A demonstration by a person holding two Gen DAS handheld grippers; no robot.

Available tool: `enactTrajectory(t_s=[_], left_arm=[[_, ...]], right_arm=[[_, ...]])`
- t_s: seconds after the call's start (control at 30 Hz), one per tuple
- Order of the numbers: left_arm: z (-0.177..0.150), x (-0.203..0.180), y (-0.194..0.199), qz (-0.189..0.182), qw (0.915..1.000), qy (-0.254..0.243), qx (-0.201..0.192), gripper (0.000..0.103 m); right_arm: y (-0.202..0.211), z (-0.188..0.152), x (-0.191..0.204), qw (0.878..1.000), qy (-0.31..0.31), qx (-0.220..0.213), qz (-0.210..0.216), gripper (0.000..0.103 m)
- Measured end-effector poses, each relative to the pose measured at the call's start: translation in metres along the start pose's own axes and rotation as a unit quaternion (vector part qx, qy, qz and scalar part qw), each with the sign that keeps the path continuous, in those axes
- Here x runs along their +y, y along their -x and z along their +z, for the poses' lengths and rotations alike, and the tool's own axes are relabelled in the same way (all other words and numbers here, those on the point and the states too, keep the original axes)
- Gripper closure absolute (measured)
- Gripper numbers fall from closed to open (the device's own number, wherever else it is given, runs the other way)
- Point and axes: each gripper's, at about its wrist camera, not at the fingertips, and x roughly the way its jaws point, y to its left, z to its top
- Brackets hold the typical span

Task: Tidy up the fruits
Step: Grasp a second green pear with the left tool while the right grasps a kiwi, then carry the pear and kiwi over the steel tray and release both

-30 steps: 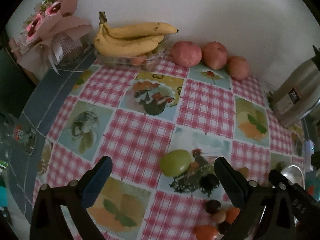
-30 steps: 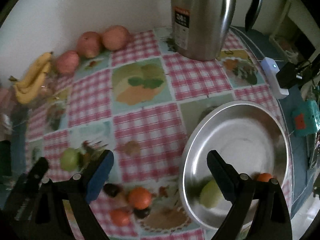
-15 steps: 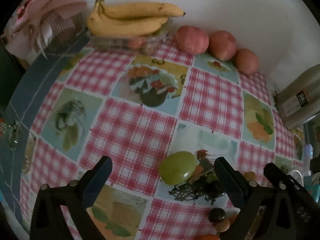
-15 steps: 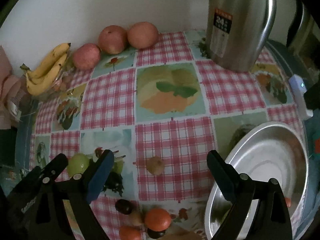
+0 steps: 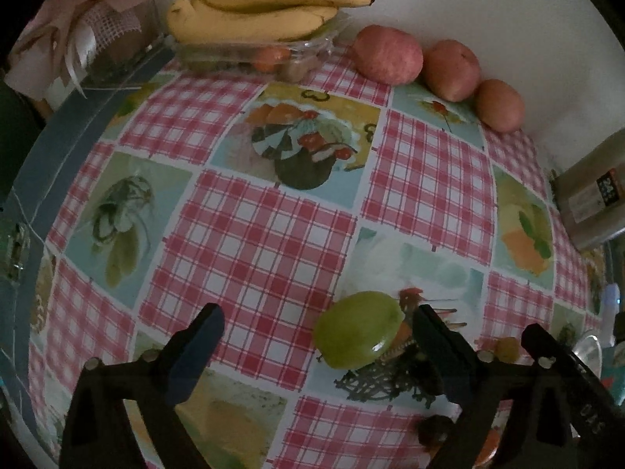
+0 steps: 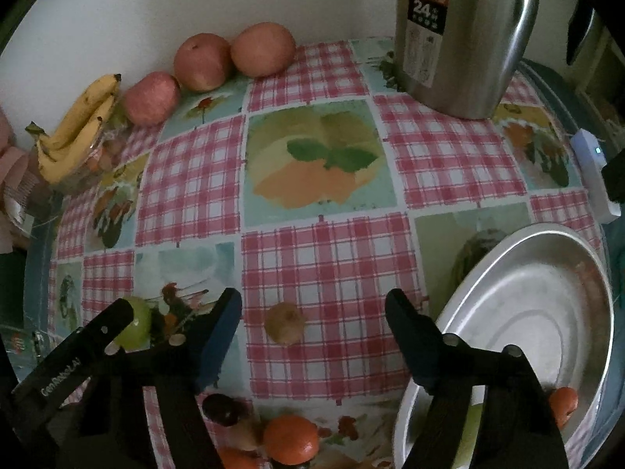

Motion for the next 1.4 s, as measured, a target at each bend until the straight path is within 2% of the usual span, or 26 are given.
enactTrajectory(t_s=[0.13, 0.2, 0.27, 0.43, 0.57, 0.63, 0.77, 0.9, 0.93, 1.17, 1.4], left_arm=[[0.001, 0.000, -0.005, -0.006, 1.0000, 0.000, 0.006, 0.009], [0.001, -0.001, -0.006, -0.006, 1.0000, -0.001, 0.007, 0.010], [0.000, -0.001, -0.007, -0.007, 0.9999, -0.003, 0.008, 0.010], [0.000, -0.006, -0.013, -0.011, 0.9998, -0.008, 0.015, 0.016], [-0.001, -0.009, -0.018, -0.011, 0.9997, -0.012, 0.018, 0.019], [-0.002, -0.011, -0.018, -0.013, 0.9997, -0.011, 0.017, 0.028], [-0.004, -0.014, -0.019, -0.017, 0.9996, -0.016, 0.017, 0.031], [-0.004, -0.017, -0.018, -0.037, 0.9989, -0.020, 0.020, 0.047], [-0.004, -0.018, -0.017, -0.040, 0.9988, -0.022, 0.019, 0.050], [-0.004, -0.023, -0.016, -0.033, 0.9990, -0.026, 0.016, 0.050], [0.000, -0.017, 0.010, -0.040, 0.9989, -0.018, -0.015, 0.050]], right_arm=[[-0.007, -0.002, 0.002, 1.000, 0.002, 0.009, 0.002, 0.034], [-0.013, -0.004, 0.003, 1.000, 0.000, 0.020, 0.004, 0.042], [-0.017, -0.005, 0.004, 1.000, -0.001, 0.027, 0.008, 0.045], [-0.024, -0.008, 0.008, 0.999, 0.010, 0.032, 0.000, 0.047], [-0.024, -0.007, 0.011, 0.999, 0.017, 0.030, -0.004, 0.055], [-0.024, -0.008, 0.012, 0.999, 0.021, 0.030, -0.007, 0.059], [-0.023, -0.008, 0.012, 0.999, 0.020, 0.032, -0.003, 0.069], [-0.024, -0.007, 0.012, 0.999, 0.020, 0.034, -0.002, 0.074], [-0.024, -0.007, 0.012, 0.999, 0.019, 0.034, -0.002, 0.075], [-0.017, -0.006, 0.007, 1.000, 0.012, 0.026, 0.007, 0.078], [0.011, 0.000, 0.008, 1.000, 0.009, -0.007, 0.017, 0.078]])
